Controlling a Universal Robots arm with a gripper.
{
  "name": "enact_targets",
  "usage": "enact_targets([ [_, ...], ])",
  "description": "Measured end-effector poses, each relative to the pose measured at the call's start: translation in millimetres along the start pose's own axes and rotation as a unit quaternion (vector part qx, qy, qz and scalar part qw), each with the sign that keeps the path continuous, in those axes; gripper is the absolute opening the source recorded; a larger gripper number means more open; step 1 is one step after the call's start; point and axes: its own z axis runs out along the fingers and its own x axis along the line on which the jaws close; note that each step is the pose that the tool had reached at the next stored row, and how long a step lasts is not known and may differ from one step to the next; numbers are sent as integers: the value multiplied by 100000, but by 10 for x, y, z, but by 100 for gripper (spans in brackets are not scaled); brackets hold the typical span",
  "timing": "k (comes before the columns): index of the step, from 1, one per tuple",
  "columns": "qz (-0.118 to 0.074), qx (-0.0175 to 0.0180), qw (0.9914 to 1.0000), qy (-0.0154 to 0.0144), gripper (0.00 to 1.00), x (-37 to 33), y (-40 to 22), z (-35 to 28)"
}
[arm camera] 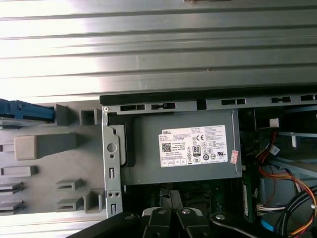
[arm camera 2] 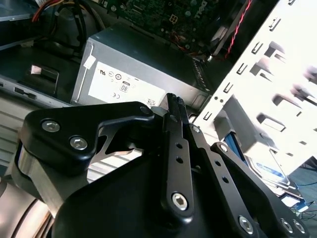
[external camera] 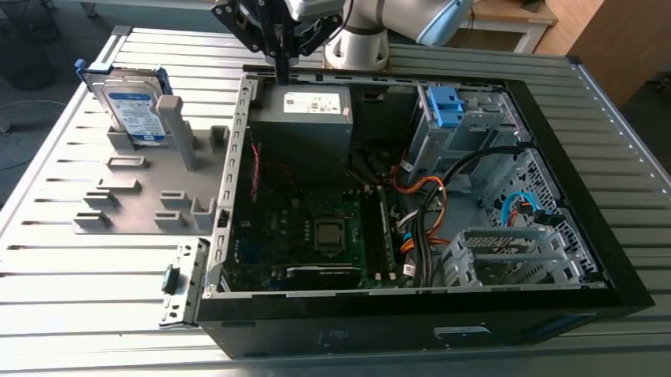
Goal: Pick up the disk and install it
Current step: 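Reach for the disk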
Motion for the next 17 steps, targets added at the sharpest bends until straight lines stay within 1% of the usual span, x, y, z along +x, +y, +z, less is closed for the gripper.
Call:
enact_targets([
  [6,-2,-3,100000,0,11,46,-3,-1],
  [17,-4,0,100000,-1,11,97,-7,-3],
])
